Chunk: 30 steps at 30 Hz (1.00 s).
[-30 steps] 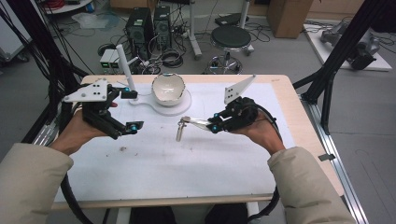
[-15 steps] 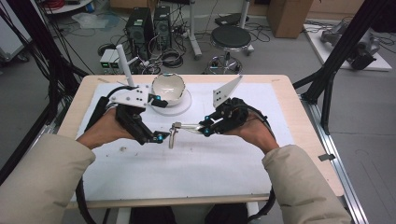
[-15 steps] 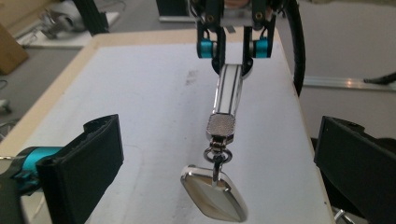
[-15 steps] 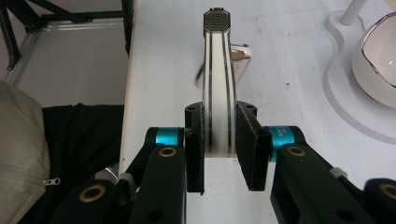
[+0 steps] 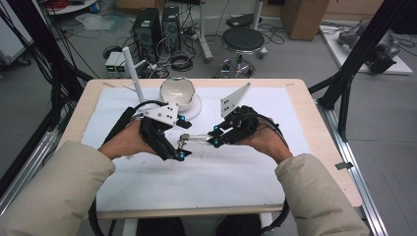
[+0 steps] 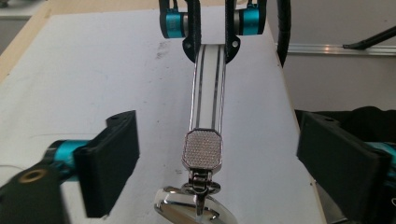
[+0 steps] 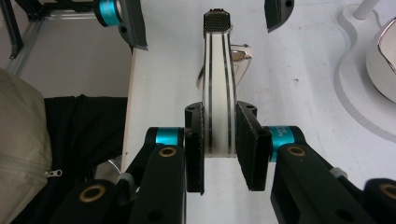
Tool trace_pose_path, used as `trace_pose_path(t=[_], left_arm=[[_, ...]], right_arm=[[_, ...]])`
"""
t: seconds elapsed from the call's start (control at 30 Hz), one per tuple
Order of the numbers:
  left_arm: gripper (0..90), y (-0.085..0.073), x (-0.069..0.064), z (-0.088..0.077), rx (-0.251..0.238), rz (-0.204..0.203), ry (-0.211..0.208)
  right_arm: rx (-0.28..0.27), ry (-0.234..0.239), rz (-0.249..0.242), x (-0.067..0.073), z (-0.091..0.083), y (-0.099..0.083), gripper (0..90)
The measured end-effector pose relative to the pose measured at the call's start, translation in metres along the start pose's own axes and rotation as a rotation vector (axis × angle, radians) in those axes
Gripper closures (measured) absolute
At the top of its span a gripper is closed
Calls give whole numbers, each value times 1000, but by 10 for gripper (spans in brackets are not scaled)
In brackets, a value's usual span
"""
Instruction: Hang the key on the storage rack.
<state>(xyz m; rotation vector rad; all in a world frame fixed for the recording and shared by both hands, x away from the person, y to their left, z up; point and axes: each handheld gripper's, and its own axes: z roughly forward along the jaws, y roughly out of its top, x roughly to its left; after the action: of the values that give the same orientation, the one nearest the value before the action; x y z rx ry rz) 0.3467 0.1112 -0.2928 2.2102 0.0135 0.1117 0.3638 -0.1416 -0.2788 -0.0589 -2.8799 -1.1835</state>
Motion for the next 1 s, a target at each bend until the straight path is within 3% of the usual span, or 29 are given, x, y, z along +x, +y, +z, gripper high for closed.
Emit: trace_pose_path(t=[0.1,0.2,0.23,0.27,0.33,0.6,0.7,0.8,1.0], left_arm=[[188,-1,0,2,5,-2,-12],[304,-2,0,3,21,3,-26],[304,-2,0,3,29,5,-29],[368,-3,0,4,33,1,-31],[394,-3,0,4,46,2,-38],[559,-5,0,5,71,-8,-17],[596,-6,1,5,82,9,-8],[732,-6,1,5,88,24,-12],[741,-6,0,5,81,37,-16]], right_arm=[[-1,-4,-11,0,1,0,747],[11,5,-11,1,3,0,748],[11,5,-11,1,3,0,748],[20,7,-14,1,5,0,747],[23,7,-14,2,5,0,747],[32,12,-24,2,9,0,747],[38,16,-24,3,9,1,747],[35,13,-31,2,11,1,747],[30,14,-46,2,11,-1,745]])
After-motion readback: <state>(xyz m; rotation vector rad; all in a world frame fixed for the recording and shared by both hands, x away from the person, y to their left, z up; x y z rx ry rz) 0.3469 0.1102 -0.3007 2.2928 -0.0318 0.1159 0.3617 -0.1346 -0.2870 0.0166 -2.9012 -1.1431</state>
